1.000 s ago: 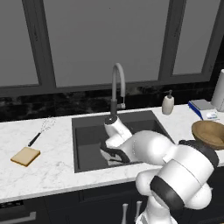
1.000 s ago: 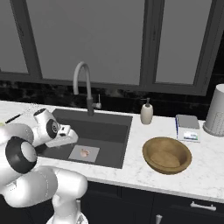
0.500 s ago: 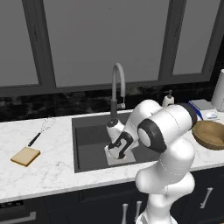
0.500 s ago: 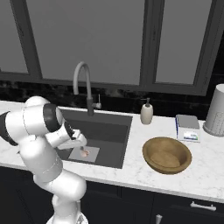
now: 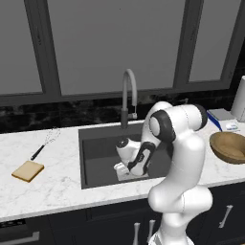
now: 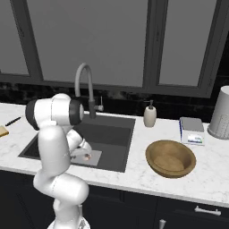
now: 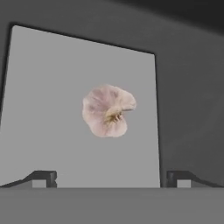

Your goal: Pick the garlic from the sink and place it in the bowl. Then pick the bowl and place it in the microwave. Then close the microwave door and press the start button.

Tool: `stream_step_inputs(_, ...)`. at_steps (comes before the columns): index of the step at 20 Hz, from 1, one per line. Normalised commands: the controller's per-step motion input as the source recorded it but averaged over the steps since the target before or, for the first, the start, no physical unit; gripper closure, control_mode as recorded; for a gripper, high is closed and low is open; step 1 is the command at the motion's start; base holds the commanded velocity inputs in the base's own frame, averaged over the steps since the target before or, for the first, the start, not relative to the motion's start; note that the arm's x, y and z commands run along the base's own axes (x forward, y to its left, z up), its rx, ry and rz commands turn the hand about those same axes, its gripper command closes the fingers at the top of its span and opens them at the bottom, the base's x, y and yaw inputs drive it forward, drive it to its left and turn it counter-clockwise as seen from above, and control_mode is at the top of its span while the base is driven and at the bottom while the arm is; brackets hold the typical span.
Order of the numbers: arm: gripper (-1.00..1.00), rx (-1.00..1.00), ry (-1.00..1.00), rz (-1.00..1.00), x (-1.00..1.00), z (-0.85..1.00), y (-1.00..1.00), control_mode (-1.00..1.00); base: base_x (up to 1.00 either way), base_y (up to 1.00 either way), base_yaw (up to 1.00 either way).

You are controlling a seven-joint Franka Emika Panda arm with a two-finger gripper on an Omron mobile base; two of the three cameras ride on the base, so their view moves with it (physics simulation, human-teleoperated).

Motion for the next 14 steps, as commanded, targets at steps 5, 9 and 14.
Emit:
stream_step_inputs(5, -1.00, 0.00, -0.08, 0.00, 0.52, -0.25, -0.02, -1.00, 0.00, 0.00, 0.00)
stream_step_inputs(9, -1.00, 0.00, -0.07, 0.00, 0.49, -0.30, -0.04, -1.00, 0.00, 0.00, 0.00)
stream_step_inputs(14, -1.00, 0.00, -0.04, 0.00, 0.46, -0.31, 0.00, -1.00, 0.00, 0.00, 0.00)
